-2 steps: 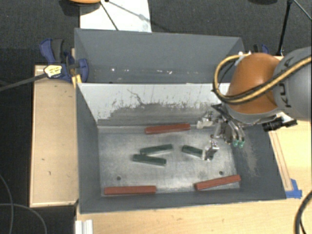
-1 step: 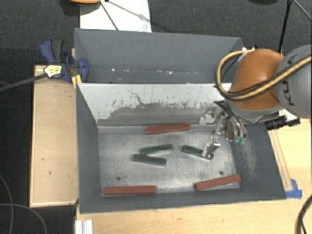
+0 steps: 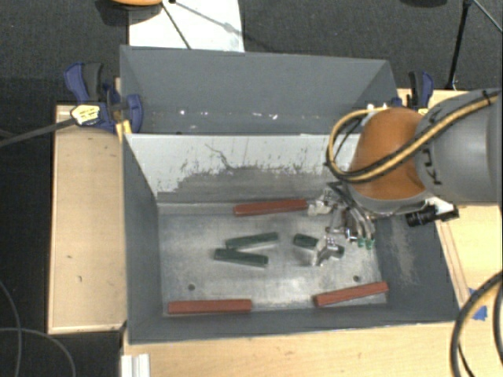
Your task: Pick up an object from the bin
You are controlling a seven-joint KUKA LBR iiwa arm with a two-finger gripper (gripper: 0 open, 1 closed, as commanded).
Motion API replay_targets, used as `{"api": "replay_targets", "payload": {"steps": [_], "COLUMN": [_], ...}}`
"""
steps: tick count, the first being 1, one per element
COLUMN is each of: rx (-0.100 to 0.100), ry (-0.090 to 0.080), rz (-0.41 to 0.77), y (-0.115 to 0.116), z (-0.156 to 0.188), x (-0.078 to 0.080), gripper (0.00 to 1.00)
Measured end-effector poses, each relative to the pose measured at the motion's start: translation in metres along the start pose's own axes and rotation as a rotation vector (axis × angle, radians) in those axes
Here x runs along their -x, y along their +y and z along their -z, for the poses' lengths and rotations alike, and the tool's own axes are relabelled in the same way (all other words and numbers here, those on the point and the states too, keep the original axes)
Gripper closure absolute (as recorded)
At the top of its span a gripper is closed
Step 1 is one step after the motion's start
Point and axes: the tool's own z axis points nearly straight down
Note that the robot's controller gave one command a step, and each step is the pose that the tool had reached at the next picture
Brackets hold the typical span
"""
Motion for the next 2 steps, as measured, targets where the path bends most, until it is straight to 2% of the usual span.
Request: {"api": "replay_targets", "payload": {"steps": [1,2], "rx": [0.009,0.005], "ry": [-0.023,-0.015], "rz": [-0.402,-0.428], "y": [0.0064,0.0064], "z": [-0.0138,-0.0127], "x": [-0.0012,-0.0053], "gripper": [1.00,1.00]}}
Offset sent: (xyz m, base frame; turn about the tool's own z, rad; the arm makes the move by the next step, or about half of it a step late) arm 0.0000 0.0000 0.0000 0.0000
